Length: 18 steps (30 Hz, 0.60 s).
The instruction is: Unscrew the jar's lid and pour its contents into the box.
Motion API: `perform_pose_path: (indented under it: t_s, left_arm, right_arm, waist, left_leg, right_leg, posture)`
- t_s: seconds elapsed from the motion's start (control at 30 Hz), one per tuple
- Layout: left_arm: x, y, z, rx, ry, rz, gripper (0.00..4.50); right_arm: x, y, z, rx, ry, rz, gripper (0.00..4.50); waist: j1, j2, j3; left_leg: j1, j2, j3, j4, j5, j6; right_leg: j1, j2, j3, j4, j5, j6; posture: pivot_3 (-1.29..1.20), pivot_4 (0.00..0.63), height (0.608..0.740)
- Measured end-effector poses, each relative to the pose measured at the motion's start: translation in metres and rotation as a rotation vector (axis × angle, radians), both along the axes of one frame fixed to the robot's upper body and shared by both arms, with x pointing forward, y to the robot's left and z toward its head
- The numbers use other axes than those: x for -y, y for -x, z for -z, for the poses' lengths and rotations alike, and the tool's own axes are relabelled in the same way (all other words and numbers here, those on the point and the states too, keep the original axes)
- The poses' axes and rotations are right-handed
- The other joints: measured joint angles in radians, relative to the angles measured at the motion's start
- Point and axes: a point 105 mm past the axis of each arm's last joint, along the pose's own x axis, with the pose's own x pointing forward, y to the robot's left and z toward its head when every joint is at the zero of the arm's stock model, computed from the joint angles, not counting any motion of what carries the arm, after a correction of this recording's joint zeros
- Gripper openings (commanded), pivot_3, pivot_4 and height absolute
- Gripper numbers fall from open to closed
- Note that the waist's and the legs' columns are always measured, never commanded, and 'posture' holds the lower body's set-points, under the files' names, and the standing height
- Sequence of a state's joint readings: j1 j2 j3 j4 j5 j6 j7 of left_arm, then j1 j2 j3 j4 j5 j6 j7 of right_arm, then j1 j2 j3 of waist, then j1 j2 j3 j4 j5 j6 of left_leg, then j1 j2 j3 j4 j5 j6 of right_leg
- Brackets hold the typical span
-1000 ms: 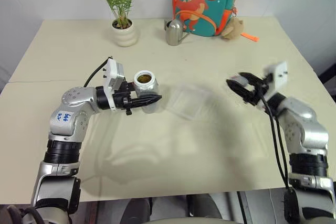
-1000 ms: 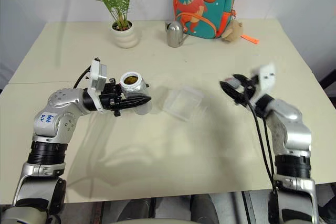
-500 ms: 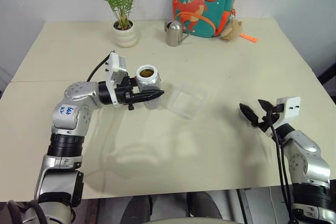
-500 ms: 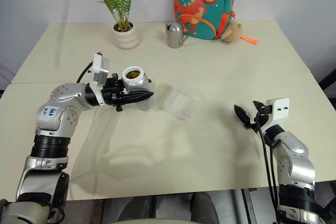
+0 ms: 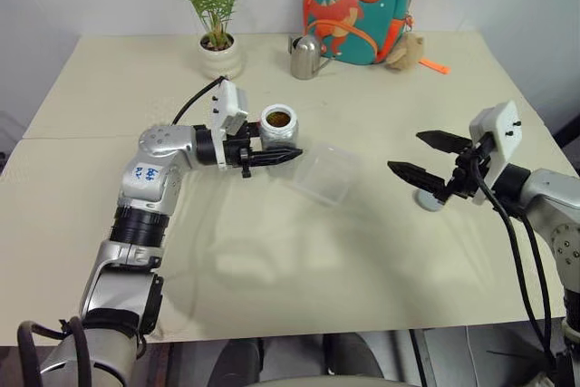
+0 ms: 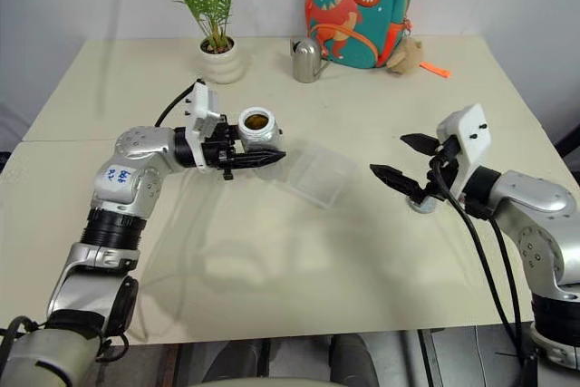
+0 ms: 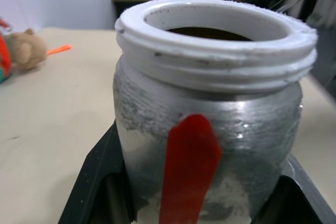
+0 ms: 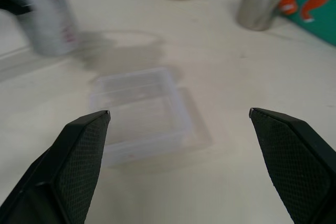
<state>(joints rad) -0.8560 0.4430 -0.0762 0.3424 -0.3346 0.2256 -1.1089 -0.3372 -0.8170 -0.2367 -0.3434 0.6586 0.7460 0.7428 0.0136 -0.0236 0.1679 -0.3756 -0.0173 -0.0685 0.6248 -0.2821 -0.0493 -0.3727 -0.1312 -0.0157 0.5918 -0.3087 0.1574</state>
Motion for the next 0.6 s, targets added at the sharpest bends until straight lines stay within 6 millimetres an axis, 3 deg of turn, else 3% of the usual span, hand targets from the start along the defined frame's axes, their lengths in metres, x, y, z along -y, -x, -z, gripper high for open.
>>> perform_pose_path:
  t_s: [0.13, 0.33, 0.47, 0.6]
  left_arm:
    - [0.011, -0.022, -0.009, 0.096, -0.096, -0.083, 1.93]
    - [0.033, -0.043, -0.035, 0.324, -0.143, -0.192, 1.93]
    - [0.051, -0.049, -0.044, 0.645, -0.242, -0.283, 1.93]
    - [0.071, -0.046, -0.047, 1.124, -0.370, -0.357, 1.93]
  right_arm:
    - [-0.008, 0.012, -0.005, 0.001, 0.022, -0.068, 4.48]
    - [0.008, 0.020, 0.011, -0.053, -0.009, 0.018, 4.48]
    - [0.003, 0.025, 0.016, -0.051, -0.043, 0.040, 4.48]
    - [0.004, 0.028, 0.023, -0.060, -0.082, 0.089, 4.48]
  waist:
    - [0.015, 0.000, 0.000]
    - [0.021, -0.001, 0.000]
    - [0.022, -0.001, 0.000]
    - [0.022, -0.001, 0.001]
  left_leg:
    - [-0.004, -0.001, 0.000, 0.004, -0.001, 0.002]
    - [-0.009, -0.002, 0.000, 0.008, -0.003, 0.005]
    - [-0.009, -0.002, 0.000, 0.007, -0.003, 0.005]
    - [-0.009, -0.002, 0.001, 0.007, -0.003, 0.005]
  right_leg:
    - [-0.001, 0.000, -0.001, 0.000, 0.001, 0.001]
    - [-0.003, -0.002, -0.003, -0.002, 0.002, 0.005]
    - [-0.003, -0.002, -0.003, -0.003, 0.003, 0.005]
    - [-0.003, -0.002, -0.002, -0.003, 0.003, 0.007]
  posture:
    - [0.00, 0.150, 0.740]
    - [0.00, 0.150, 0.740]
    - [0.00, 0.150, 0.740]
    - [0.00, 0.150, 0.740]
